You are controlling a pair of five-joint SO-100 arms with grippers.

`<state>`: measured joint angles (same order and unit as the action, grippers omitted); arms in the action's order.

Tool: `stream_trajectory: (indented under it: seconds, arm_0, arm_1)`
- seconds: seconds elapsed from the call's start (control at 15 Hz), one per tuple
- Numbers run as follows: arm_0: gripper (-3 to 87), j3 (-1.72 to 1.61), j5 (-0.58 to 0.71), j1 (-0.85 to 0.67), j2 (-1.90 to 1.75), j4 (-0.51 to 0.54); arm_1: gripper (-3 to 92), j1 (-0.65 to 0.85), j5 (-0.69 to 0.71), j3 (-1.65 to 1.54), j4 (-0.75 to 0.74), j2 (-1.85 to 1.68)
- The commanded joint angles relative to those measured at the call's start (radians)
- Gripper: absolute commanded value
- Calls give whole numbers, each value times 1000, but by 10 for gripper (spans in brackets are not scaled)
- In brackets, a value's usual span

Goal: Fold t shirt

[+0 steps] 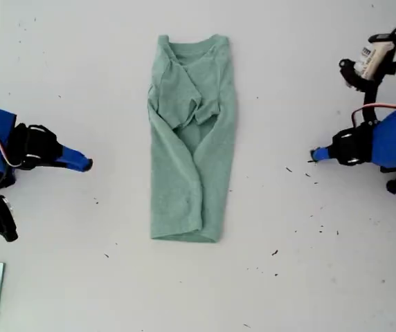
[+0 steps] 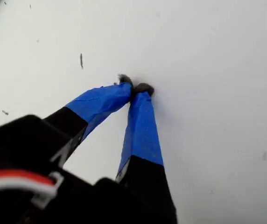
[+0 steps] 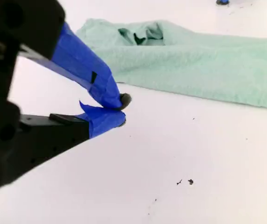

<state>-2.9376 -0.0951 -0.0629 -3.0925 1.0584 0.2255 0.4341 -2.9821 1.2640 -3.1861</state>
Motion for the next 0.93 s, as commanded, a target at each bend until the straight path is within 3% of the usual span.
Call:
stream_trajectory:
  seconds: [0.0,0.07,0.13,0.2,0.27,0.47,0.87]
  arm_0:
    - [-2,480,37,40,402,78]
    - [126,699,83,69,601,132]
    - [248,925,115,101,802,201]
    - [286,1121,146,137,971,247]
    - [299,1269,175,163,1103,265]
    - [318,1436,216,178,1344,273]
    - [326,1463,261,132,1634,209]
  arm_1:
    - [24,-75,-37,431,14,339]
    - [25,-115,-49,704,80,575]
    - [92,-166,-54,962,114,779]
    - [235,-209,-66,1190,158,960]
    - [323,-249,-75,1417,215,1132]
    - [344,-327,-129,1911,362,1539]
    - [315,-365,-233,2022,298,1821]
